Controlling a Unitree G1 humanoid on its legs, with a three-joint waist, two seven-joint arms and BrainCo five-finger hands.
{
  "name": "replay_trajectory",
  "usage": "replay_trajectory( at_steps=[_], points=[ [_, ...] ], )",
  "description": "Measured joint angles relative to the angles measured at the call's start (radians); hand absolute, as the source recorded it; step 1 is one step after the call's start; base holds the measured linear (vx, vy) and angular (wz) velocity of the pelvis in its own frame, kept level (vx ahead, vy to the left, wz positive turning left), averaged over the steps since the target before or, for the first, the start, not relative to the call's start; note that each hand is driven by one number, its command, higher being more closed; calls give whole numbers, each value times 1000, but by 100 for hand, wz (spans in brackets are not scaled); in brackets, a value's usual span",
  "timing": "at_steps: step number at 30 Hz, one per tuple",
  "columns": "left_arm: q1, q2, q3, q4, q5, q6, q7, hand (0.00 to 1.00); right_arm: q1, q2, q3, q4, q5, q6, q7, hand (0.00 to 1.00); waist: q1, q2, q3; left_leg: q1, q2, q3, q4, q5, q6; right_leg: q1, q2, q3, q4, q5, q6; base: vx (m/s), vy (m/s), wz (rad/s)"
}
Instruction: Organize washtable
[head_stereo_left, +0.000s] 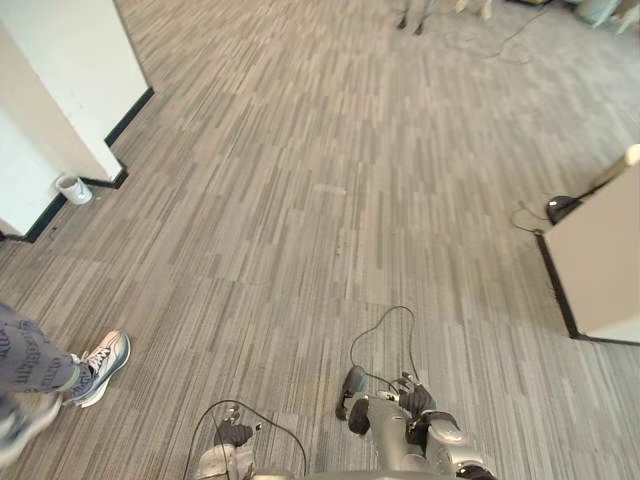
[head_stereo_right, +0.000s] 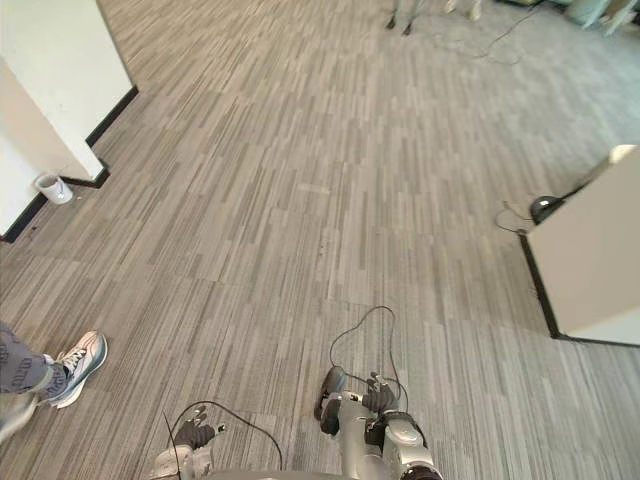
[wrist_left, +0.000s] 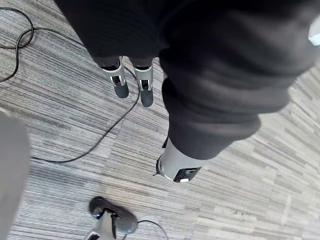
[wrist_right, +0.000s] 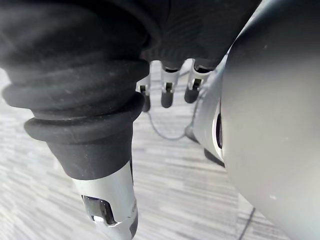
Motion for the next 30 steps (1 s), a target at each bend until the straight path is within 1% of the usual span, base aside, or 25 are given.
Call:
replay_trajectory(
  at_steps=[1, 3, 4, 5, 6, 8, 9, 10, 11, 12, 13, 14, 15, 16, 17, 18, 19, 21, 22, 24, 25, 26, 27, 28, 30],
  points=[
    [-1, -27, 18, 0, -1, 1, 0, 0, 5, -12, -4, -21, 1, 6, -2, 0, -5, 57, 1, -89, 82, -14, 266, 102, -71, 62, 48, -27, -2, -29, -20, 702, -100, 7],
    [1, -54, 38, -10, 0, 2, -2, 0, 14, -23, -2, -32, 6, 7, -5, 0, 7, 103, 2, -181, 165, 5, 499, 277, -96, 132, 101, -1, -10, -84, -36, 629, -11, -30],
    [-1, -52, 40, -28, -1, 1, -6, 0, 11, -10, -6, -29, 23, 11, -5, 0, 5, 97, 11, -278, 217, 49, 635, 205, -42, 214, 116, 20, -31, -132, -34, 682, -4, -27],
    [-2, -42, 38, -36, -1, 1, -11, 0, 11, -3, -5, -24, 23, 14, -6, 0, 7, 84, 16, -313, 218, 57, 646, 180, -35, 254, 116, 30, -54, -143, -29, 793, -29, -22],
    [-2, -20, 36, -58, -14, -7, -17, 0, 14, 16, 3, 6, 31, 17, -7, 0, 18, 44, 16, -404, 203, 73, 583, 133, -11, 348, 108, 57, -131, -152, -15, 497, -18, -25],
    [-3, -10, 38, -83, -29, -15, -17, 0, 9, 27, 4, 27, 32, 17, -8, 0, 38, 17, 19, -490, 173, 94, 423, 96, -1, 409, 92, 85, -170, -153, -11, 587, 36, -45],
    [-7, -7, 38, -98, -43, -25, -18, 0, 8, 29, 3, 31, 32, 18, -10, 0, 55, 5, 29, -536, 130, 82, 220, 100, -7, 448, 71, 110, -193, -166, 11, 578, 114, -56],
    [-10, -9, 38, -105, -43, -27, -18, 0, 8, 28, 0, 36, 32, 17, -12, 0, 63, 4, 31, -547, 105, 61, 82, 116, -19, 466, 58, 129, -201, -178, 31, 566, 197, -67],
    [-10, -16, 38, -105, -42, -30, -16, 0, 6, 24, 0, 52, 31, 15, -21, 0, 66, 6, 29, -552, 74, 21, -178, 186, -58, 501, 47, 155, -221, -200, 60, 650, 336, -77],
    [-8, -22, 38, -104, -45, -30, -15, 0, 12, 20, 4, 60, 30, 15, -25, 0, 77, 22, 27, -554, 80, 0, -299, 301, -82, 541, 51, 186, -243, -229, 95, 539, 294, -81],
    [-8, -24, 37, -103, -45, -30, -14, 0, 17, 15, 7, 62, 30, 15, -25, 0, 88, 18, 23, -547, 78, 3, -275, 360, -72, 560, 49, 205, -244, -245, 109, 707, 382, -77],
    [-10, -6, 41, -107, -46, -32, -14, 0, 19, 33, 17, 63, 30, 15, -26, 0, 92, -16, 10, -557, 53, 3, -201, 377, -28, 580, 11, 225, -233, -276, 117, 658, 306, -58],
    [-19, 5, 45, -106, -45, -31, -14, 0, 23, 45, 17, 57, 30, 13, -25, 0, 89, -32, 6, -583, 48, 7, -100, 314, 31, 571, -10, 241, -169, -291, 120, 901, 444, -50],
    [-25, 5, 45, -100, -47, -26, -13, 0, 27, 49, 16, 58, 30, 12, -24, 0, 88, -38, 4, -576, 42, 21, -32, 246, 49, 537, -43, 256, -37, -298, 130, 514, 256, -30],
    [-25, 5, 44, -98, -49, -26, -13, 0, 29, 50, 16, 58, 30, 12, -24, 0, 87, -42, 4, -566, 40, 26, -24, 234, 56, 521, -49, 260, 18, -304, 144, 576, 327, -27],
    [-27, 15, 31, -80, -61, -24, -11, 0, 36, 52, 15, 44, 30, 11, -23, 0, 84, -59, 5, -494, 16, 66, -6, 172, 91, 425, -121, 283, 325, -265, 194, 552, 289, -18],
    [-28, 23, 13, -73, -61, -17, -7, 0, 35, 51, 16, 44, 29, 9, -22, 0, 82, -61, 6, -440, 3, 80, -2, 136, 105, 365, -161, 286, 519, -228, 209, 552, 289, -19],
    [-23, 28, -6, -55, -59, -13, 4, 0, 35, 50, 17, 39, 22, 7, -18, 0, 76, -47, 17, -312, -17, 98, -37, 87, 121, 288, -225, 219, 759, -242, 182, 494, 202, -13],
    [-20, 28, -7, -39, -58, -12, 4, 0, 33, 50, 18, 31, 19, 6, -15, 0, 69, -44, 16, -230, -19, 105, -91, 76, 122, 243, -232, 163, 788, -265, 152, 634, 240, -22],
    [-17, 29, -8, -23, -57, -6, 3, 0, 31, 47, 29, 12, 19, 1, -8, 0, 57, -42, 17, -148, -18, 118, -168, 75, 121, 171, -215, 90, 716, -293, 137, 466, 151, -23],
    [-20, 28, -12, -11, -47, -2, 2, 0, 24, 42, 36, 9, 19, -1, -4, 0, 54, -41, 18, -94, -15, 132, -216, 75, 121, 126, -191, 30, 587, -307, 141, 520, 135, -25],
    [-21, 27, -18, -3, -37, 2, 0, 0, 19, 37, 39, 11, 15, -5, -3, 0, 51, -39, 19, -49, -15, 144, -250, 75, 120, 97, -155, -21, 411, -299, 141, 521, 123, -23],
    [-22, 27, -23, -2, -34, 2, 0, 0, 16, 34, 39, 10, 11, -5, -3, 0, 48, -38, 20, -32, -14, 146, -261, 74, 117, 87, -136, -39, 312, -284, 137, 451, 79, 2],
    [-22, 26, -31, 4, -19, 2, 0, 0, 9, 27, 39, 10, 7, -4, -3, 0, 31, -36, 21, 0, -13, 145, -284, 65, 102, 73, -96, -58, 118, -225, 131, 378, 49, 21],
    [-20, 24, -33, 6, 0, 2, -1, 0, 5, 20, 46, 9, -1, -2, -3, 0, 27, -34, 22, 55, -19, 144, -321, 34, 49, 59, -37, -51, -130, -111, 136, 457, 21, 30]
  ],
)
